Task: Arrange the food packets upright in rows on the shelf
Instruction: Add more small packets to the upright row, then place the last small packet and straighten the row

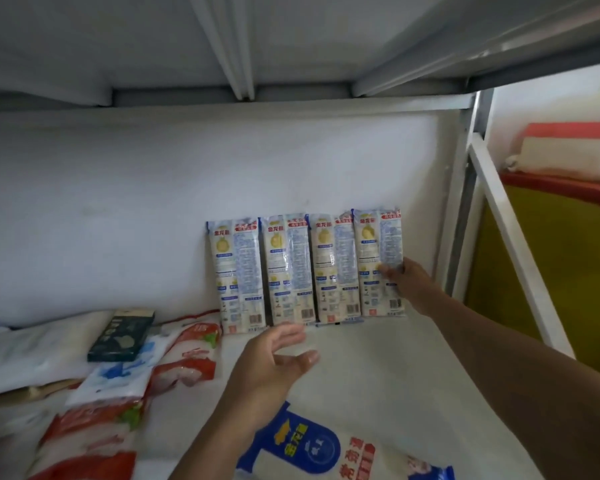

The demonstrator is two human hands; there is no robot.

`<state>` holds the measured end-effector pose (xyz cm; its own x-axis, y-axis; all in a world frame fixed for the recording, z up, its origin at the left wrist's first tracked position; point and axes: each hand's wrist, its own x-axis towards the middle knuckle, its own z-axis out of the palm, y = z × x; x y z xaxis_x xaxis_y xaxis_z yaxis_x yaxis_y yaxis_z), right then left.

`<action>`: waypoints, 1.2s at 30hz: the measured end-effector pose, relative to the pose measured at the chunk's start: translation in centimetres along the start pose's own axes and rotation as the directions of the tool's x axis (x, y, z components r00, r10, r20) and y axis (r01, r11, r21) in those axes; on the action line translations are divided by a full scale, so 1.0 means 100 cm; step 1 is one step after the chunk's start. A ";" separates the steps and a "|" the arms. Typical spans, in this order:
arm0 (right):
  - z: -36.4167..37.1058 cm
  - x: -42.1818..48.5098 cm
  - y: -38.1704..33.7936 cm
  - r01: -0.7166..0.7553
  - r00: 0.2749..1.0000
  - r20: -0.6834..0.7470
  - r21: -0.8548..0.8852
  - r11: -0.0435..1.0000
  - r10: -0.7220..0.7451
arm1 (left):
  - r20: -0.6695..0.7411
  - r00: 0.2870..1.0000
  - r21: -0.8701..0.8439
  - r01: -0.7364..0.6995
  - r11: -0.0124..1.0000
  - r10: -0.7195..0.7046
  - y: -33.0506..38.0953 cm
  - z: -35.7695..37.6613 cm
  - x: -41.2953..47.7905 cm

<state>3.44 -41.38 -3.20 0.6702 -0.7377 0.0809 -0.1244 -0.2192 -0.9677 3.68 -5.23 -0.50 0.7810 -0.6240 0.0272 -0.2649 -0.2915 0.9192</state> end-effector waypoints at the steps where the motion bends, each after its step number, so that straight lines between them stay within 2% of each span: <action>1: 0.001 0.003 0.001 -0.005 1.000 0.004 0.001 1.000 0.005 | -0.004 1.000 0.011 0.002 1.000 -0.002 -0.001 0.000 0.001; 8: 0.002 -0.012 -0.014 -0.062 0.998 -0.002 -0.125 0.990 0.063 | -0.045 0.998 0.022 -0.034 0.999 0.035 0.001 -0.002 0.000; 13: 0.002 -0.083 -0.034 0.056 0.997 -0.036 -0.240 0.969 -0.067 | -0.063 0.995 -0.017 -0.079 0.997 0.078 0.018 -0.003 -0.016; 17: 0.020 -0.169 -0.046 0.143 0.985 0.148 -0.385 0.912 -0.092 | -0.079 0.992 -0.063 -0.103 0.993 0.098 0.028 -0.003 -0.039; 20: 0.032 -0.229 -0.051 0.284 0.928 0.367 -0.575 0.767 -0.069 | -0.087 0.991 -0.092 -0.107 0.990 0.099 0.029 -0.003 -0.056; 24: 0.040 -0.291 -0.058 0.435 0.812 0.581 -0.656 0.616 0.045 | -0.104 0.991 -0.126 -0.094 0.988 0.081 0.028 -0.004 -0.074; 27: 0.046 -0.309 -0.052 0.506 0.796 0.600 -0.731 0.459 0.079 | -0.103 0.993 -0.134 -0.079 0.988 0.065 0.025 -0.008 -0.078; 30: 0.057 -0.320 -0.046 0.582 0.795 0.606 -0.779 0.232 0.039 | -0.115 0.992 -0.130 -0.061 0.990 0.046 0.021 -0.013 -0.077; 32: 0.068 -0.324 -0.044 0.592 0.803 0.597 -0.797 0.124 0.004 | -0.133 0.990 -0.139 -0.060 0.988 0.042 0.018 -0.018 -0.074; 36: 0.088 -0.332 -0.048 0.591 0.806 0.588 -0.801 0.090 -0.060 | -0.157 0.987 -0.170 -0.053 0.984 0.026 0.015 -0.027 -0.069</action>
<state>-11.81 -10.24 -3.33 0.9784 -0.2060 -0.0172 -0.2011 -0.9677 0.1519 -0.51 0.62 1.73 0.8528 -0.5100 0.1121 -0.2058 -0.1309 0.9698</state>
